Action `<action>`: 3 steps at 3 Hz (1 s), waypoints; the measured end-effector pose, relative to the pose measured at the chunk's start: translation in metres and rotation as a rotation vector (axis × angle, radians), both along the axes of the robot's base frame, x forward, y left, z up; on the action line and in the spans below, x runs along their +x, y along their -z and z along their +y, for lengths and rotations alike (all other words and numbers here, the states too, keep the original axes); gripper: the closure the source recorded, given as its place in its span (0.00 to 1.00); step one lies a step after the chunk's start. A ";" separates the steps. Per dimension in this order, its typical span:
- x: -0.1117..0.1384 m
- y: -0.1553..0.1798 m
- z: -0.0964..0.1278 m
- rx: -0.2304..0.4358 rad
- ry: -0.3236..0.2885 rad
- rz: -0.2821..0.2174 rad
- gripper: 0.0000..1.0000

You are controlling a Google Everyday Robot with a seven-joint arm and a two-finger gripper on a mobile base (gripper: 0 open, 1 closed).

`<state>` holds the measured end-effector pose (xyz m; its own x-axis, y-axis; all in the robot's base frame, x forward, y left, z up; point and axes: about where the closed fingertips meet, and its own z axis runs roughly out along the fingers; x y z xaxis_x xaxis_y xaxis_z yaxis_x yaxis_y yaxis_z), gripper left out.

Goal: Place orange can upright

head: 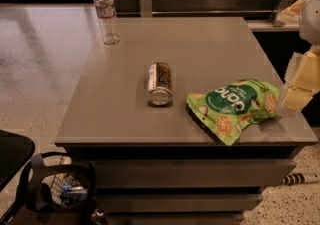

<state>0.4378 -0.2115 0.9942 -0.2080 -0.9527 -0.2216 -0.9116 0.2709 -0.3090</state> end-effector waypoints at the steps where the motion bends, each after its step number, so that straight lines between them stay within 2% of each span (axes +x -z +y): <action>1: 0.000 0.000 0.000 0.000 0.000 0.000 0.00; 2: 0.009 -0.007 0.005 0.022 -0.016 -0.027 0.00; 3: 0.023 -0.011 0.020 0.073 -0.017 -0.016 0.00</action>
Offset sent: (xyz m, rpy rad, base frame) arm 0.0208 0.0094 0.0104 0.0519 -0.0439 0.0366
